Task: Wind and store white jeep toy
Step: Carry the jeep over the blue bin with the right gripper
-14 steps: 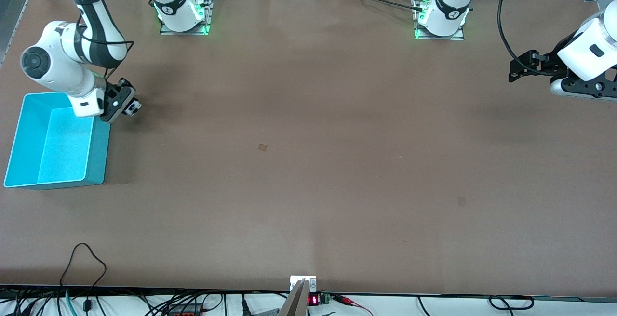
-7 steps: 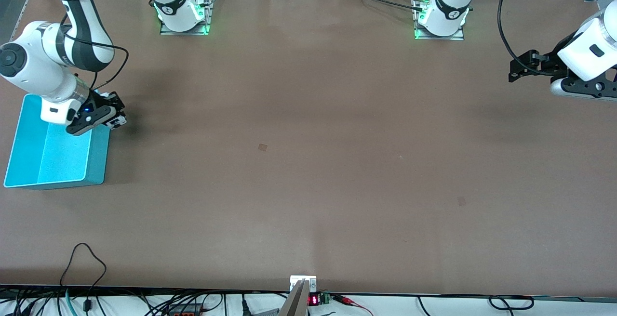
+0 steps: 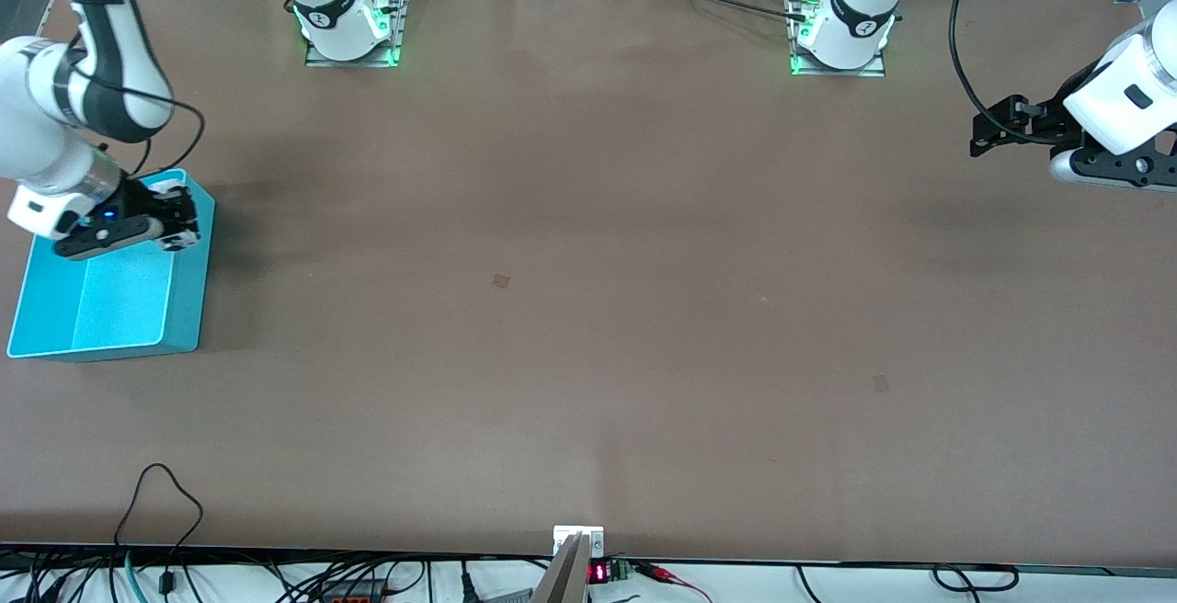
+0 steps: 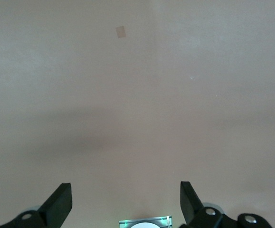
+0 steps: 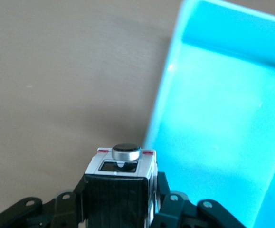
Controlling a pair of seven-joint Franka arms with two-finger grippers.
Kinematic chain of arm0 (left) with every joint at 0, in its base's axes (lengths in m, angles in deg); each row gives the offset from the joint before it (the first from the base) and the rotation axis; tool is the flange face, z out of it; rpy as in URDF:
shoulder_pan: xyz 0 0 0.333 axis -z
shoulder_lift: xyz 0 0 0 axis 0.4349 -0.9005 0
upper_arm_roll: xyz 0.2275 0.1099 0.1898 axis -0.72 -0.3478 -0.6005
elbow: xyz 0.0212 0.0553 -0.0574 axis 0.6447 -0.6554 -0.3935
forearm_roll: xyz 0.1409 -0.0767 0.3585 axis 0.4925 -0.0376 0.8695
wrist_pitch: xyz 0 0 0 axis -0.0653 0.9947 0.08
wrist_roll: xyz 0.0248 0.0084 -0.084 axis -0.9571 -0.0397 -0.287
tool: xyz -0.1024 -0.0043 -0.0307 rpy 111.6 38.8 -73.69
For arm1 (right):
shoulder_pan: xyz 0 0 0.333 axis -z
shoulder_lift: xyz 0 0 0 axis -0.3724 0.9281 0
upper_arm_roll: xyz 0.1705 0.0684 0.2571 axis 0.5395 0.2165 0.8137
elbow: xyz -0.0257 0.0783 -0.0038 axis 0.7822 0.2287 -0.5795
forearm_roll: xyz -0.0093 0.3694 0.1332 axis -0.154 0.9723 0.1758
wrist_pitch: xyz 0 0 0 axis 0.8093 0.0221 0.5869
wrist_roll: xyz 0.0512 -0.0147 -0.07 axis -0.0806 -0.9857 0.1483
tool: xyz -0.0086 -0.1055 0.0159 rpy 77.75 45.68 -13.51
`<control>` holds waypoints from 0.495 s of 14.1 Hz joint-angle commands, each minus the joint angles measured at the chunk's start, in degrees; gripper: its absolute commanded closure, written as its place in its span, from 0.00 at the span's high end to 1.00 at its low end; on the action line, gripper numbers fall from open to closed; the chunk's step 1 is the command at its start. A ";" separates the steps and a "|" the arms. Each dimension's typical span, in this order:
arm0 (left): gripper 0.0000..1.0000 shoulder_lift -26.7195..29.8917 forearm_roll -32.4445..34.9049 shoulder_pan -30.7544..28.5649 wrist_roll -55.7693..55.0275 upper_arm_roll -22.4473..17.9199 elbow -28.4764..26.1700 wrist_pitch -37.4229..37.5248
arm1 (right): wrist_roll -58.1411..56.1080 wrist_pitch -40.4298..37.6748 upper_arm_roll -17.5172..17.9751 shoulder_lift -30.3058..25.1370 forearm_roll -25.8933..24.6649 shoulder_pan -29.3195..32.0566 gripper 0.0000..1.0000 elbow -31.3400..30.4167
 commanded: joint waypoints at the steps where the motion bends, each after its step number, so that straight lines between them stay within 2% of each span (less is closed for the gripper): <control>1: 1.00 0.75 1.14 0.14 0.25 0.24 0.13 0.88 | 0.73 0.80 0.60 3.25 0.62 4.49 0.00 2.61; 4: 1.00 0.75 1.23 0.22 0.25 0.24 0.13 0.88 | -0.23 4.67 0.60 7.19 0.45 8.28 0.00 4.01; 7: 1.00 0.75 1.23 0.22 0.25 0.24 0.13 0.96 | -0.58 4.85 0.60 10.01 0.62 9.95 0.00 6.38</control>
